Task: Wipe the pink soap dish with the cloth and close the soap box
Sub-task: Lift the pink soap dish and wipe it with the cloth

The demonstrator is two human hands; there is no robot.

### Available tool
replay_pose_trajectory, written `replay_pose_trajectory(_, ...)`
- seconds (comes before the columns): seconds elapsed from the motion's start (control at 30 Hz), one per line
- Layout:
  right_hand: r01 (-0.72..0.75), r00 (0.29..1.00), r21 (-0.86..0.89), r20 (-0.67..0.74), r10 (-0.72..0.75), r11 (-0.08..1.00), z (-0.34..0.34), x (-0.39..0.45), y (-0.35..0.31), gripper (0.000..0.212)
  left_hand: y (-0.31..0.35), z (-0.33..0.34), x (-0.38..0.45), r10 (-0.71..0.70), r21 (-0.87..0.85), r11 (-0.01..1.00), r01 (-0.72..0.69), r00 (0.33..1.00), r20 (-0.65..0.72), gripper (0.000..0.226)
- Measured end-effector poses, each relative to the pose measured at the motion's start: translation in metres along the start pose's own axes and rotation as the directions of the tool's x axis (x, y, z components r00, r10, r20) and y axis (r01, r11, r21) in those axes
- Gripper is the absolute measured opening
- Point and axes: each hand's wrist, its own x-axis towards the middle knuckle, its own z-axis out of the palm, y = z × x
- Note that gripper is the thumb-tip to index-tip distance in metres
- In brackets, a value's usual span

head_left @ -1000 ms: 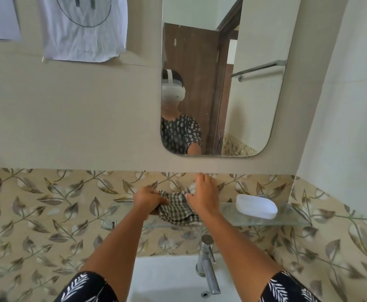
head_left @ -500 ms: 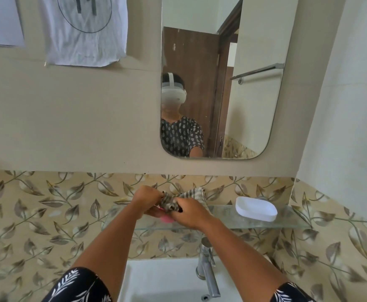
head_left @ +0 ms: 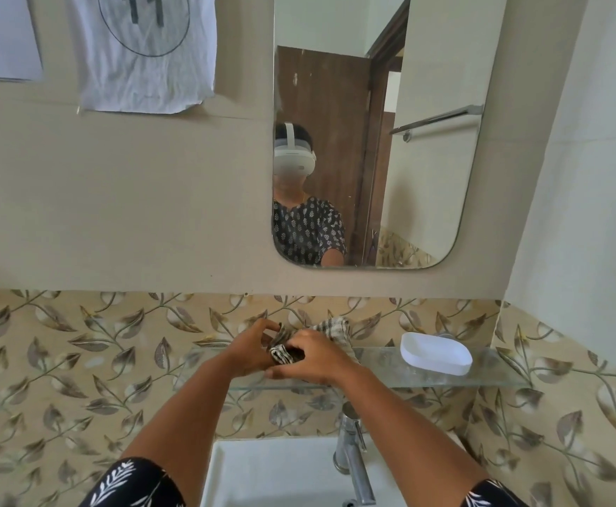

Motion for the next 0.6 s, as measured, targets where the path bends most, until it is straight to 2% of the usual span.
replay_pose_trajectory(0.13,0.018,0.999,-0.04,0.032,-0.017,0.999,0.002,0.005,0.0,0.048,-0.004,-0.001,0.002,0.026,0.0,1.0,-0.026,1.0,0.011,0.08)
replay_pose_trajectory(0.33,-0.136,0.991,0.243,0.043,0.13,0.96,-0.002,-0.001,0.0,0.027,-0.009,0.001,0.004,0.009,-0.089,0.996,-0.004,0.998,0.066,0.091)
replay_pose_trajectory(0.43,-0.217,0.976,0.409,0.091,0.197,0.886,-0.004,0.001,0.0,0.023,-0.011,0.001,0.003,-0.003,-0.086,0.996,0.007,0.999,0.048,0.096)
replay_pose_trajectory(0.53,-0.26,0.963,0.48,0.067,0.261,0.838,-0.012,0.006,0.006,0.026,-0.013,0.002,0.001,-0.005,-0.06,0.998,0.008,0.999,0.052,0.1)
replay_pose_trajectory(0.6,-0.235,0.955,0.666,0.023,0.296,0.708,-0.018,0.006,0.008,0.028,-0.014,0.002,-0.001,0.006,-0.058,0.998,-0.003,0.998,0.055,0.091)
